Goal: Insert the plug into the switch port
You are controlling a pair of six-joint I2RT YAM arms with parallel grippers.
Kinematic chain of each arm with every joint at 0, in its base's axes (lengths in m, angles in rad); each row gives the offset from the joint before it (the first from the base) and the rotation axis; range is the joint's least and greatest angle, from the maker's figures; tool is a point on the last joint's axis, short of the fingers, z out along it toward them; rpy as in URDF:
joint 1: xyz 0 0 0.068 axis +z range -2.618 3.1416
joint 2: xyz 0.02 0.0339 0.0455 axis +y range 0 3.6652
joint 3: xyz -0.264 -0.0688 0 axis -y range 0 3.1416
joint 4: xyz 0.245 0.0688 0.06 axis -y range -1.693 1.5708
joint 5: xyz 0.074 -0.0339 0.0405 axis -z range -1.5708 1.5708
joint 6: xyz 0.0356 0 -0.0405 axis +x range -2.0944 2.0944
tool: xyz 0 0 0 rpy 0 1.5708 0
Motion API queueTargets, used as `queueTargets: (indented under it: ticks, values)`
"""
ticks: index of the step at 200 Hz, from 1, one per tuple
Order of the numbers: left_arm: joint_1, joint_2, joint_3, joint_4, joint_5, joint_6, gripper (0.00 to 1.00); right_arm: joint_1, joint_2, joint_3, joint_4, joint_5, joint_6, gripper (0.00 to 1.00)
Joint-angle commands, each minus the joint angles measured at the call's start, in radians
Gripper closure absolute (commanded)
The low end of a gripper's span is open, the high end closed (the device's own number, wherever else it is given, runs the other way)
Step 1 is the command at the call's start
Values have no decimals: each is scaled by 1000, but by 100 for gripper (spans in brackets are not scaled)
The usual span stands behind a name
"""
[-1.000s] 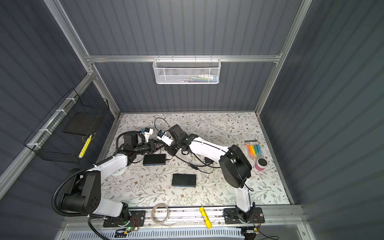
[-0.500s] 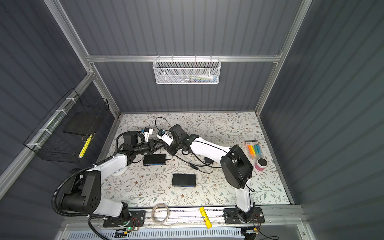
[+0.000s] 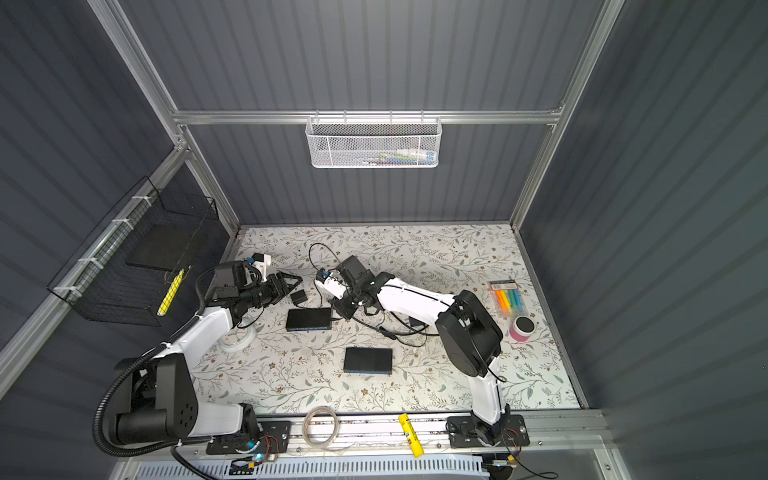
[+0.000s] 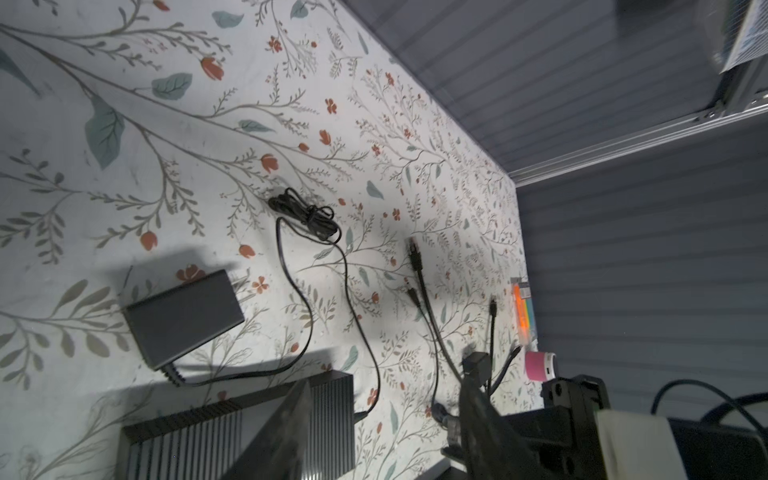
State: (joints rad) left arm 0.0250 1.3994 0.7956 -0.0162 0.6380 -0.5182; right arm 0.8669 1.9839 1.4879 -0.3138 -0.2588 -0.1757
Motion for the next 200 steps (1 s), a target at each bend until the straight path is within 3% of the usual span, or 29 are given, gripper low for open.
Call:
queueTargets:
  ticks: [1, 52, 152, 200]
  values:
    - [-6, 33, -28, -60, -49, 46, 46, 42, 54, 9, -26, -66, 7, 96]
    - [-13, 62, -38, -107, -114, 93, 49, 79, 157, 84, -63, -177, -26, 95]
    - [-62, 257, 10, -8, -147, 96, 51, 24, 263, 181, -121, -35, -57, 96]
    - [-69, 258, -16, -18, -142, 92, 52, -5, 277, 211, -139, -7, -91, 96]
